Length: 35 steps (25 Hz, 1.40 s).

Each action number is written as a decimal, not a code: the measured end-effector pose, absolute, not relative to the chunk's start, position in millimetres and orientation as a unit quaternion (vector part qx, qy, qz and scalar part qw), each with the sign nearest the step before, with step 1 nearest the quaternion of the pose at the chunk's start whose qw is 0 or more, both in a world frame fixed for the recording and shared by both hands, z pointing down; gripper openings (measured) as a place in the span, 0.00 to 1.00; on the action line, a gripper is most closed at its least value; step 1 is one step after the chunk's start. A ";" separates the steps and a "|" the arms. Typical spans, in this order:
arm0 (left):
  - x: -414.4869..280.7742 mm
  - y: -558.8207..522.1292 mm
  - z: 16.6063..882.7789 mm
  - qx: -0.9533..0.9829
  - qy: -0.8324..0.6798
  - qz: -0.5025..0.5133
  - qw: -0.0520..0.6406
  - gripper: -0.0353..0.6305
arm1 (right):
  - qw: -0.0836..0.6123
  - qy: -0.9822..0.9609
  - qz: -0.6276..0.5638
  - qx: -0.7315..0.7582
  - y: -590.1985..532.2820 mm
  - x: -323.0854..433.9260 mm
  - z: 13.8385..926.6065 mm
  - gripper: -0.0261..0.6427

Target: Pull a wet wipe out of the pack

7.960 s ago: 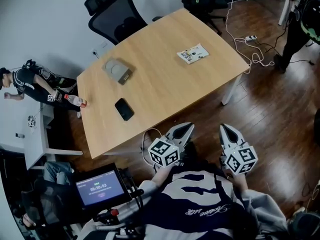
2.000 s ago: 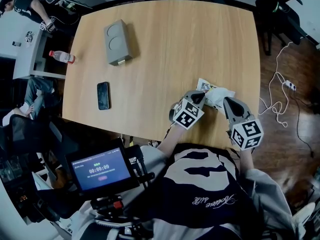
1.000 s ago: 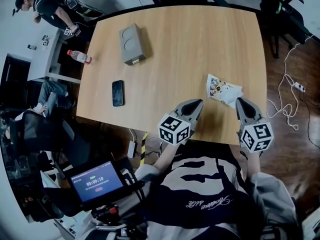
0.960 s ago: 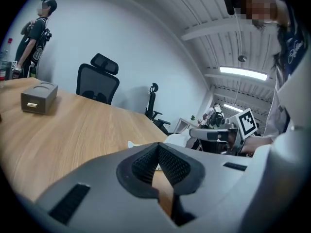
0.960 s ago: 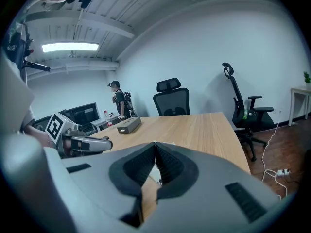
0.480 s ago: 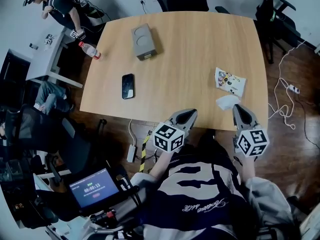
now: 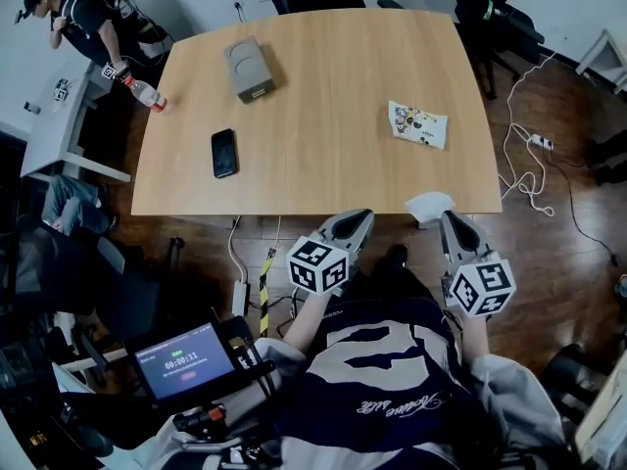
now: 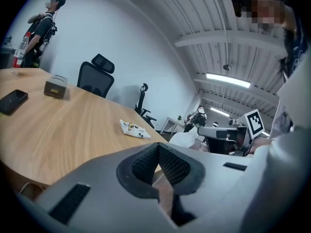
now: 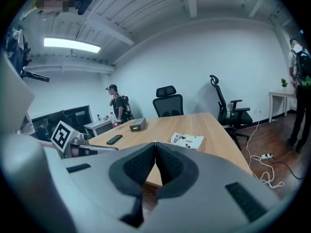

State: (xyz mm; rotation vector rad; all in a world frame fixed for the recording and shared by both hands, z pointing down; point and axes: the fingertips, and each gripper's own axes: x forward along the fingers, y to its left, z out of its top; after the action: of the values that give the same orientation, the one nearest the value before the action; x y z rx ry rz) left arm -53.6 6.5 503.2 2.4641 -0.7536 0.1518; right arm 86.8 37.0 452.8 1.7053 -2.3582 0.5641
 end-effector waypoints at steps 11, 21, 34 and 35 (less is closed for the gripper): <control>-5.2 61.9 480.4 0.912 -0.317 0.042 0.257 0.06 | 0.066 -0.822 0.166 0.541 91.6 125.7 435.3 0.04; 51.6 158.0 485.0 0.892 -0.349 0.036 0.284 0.06 | 0.073 -0.848 0.166 0.497 167.2 174.5 434.7 0.04; 31.2 197.4 474.8 0.885 -0.370 0.046 0.278 0.06 | 0.071 -0.865 0.158 0.472 197.1 150.5 437.3 0.04; 31.2 197.4 476.4 0.886 -0.369 0.046 0.277 0.06 | 0.071 -0.865 0.157 0.471 198.0 149.7 438.6 0.04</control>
State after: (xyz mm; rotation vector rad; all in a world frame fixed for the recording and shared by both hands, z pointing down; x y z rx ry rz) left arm 31.2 197.4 476.4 2.3794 -0.9901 0.1240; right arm 149.7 198.0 438.6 1.4172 -2.6012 0.4710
